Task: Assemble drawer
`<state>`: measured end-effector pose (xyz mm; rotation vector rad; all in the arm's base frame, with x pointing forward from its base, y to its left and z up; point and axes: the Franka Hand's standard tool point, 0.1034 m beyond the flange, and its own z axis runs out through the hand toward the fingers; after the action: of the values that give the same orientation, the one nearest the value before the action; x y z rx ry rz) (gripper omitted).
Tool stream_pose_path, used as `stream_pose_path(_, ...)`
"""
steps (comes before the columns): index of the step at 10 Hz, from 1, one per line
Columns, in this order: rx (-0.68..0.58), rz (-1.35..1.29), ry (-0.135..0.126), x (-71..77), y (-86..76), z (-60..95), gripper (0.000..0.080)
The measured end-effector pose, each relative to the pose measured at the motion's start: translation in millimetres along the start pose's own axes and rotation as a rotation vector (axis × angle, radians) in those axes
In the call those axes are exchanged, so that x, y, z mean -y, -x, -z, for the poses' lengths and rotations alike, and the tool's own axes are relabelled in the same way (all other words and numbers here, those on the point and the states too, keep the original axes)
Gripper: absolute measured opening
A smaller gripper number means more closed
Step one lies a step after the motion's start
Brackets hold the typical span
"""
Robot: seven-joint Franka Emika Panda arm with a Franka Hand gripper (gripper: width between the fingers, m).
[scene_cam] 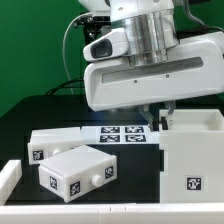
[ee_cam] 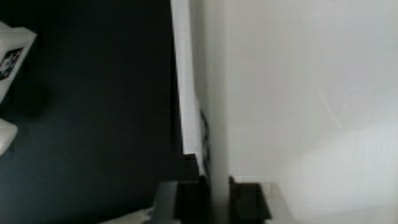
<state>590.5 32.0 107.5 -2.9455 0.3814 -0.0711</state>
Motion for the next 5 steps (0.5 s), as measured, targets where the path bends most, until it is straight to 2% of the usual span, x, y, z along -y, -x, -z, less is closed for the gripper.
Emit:
stream_pose_path(3,-0.028,0.004,0.004,4.0,-17.7,-1.1,0.0036)
stream_pose_path(5,-0.035,0.051,0.004,8.0,-20.8,-1.9,0.0038)
